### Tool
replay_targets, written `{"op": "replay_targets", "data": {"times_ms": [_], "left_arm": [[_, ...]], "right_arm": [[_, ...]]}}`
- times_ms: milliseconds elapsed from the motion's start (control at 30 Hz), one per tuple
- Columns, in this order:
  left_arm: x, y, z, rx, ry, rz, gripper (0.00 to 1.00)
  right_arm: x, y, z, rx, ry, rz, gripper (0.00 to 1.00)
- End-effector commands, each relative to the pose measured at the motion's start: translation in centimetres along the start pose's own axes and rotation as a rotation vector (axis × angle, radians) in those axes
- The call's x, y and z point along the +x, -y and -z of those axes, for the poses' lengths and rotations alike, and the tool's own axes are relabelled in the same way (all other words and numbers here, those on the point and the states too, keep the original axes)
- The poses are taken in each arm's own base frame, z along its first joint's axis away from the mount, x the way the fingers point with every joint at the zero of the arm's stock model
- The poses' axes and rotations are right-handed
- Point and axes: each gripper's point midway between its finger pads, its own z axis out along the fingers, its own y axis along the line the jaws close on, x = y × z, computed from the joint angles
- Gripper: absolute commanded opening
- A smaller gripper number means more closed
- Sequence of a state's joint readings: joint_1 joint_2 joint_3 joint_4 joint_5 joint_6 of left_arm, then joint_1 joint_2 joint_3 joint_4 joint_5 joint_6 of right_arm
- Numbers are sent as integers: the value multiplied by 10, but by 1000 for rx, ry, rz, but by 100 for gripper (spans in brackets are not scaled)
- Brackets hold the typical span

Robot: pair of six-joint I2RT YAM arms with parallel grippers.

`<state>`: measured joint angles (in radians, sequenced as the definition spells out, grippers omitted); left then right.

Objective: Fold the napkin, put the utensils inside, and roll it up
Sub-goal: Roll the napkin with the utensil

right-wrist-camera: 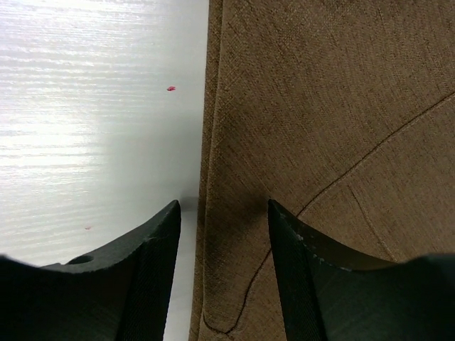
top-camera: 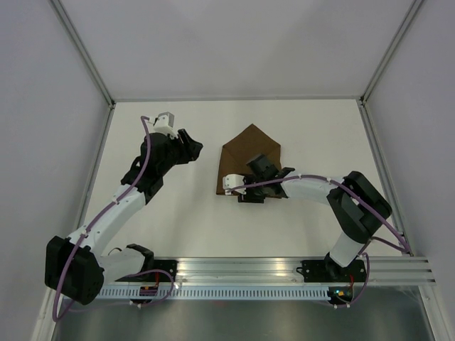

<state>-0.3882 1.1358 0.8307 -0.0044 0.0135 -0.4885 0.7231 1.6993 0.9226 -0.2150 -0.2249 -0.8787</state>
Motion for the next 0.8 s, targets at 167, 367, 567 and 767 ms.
{"op": "replay_targets", "data": {"times_ms": [167, 367, 567, 767], "left_arm": [[3, 5, -5, 46, -8, -48, 56], [7, 5, -7, 55, -24, -61, 55], [14, 3, -8, 59, -41, -64, 55], [16, 5, -6, 78, -30, -62, 54]], "right_arm": [[17, -8, -11, -91, -34, 9, 57], [23, -19, -14, -149, -54, 4, 51], [33, -32, -17, -211, -94, -10, 36], [35, -42, -14, -308, -105, -64, 25]]}}
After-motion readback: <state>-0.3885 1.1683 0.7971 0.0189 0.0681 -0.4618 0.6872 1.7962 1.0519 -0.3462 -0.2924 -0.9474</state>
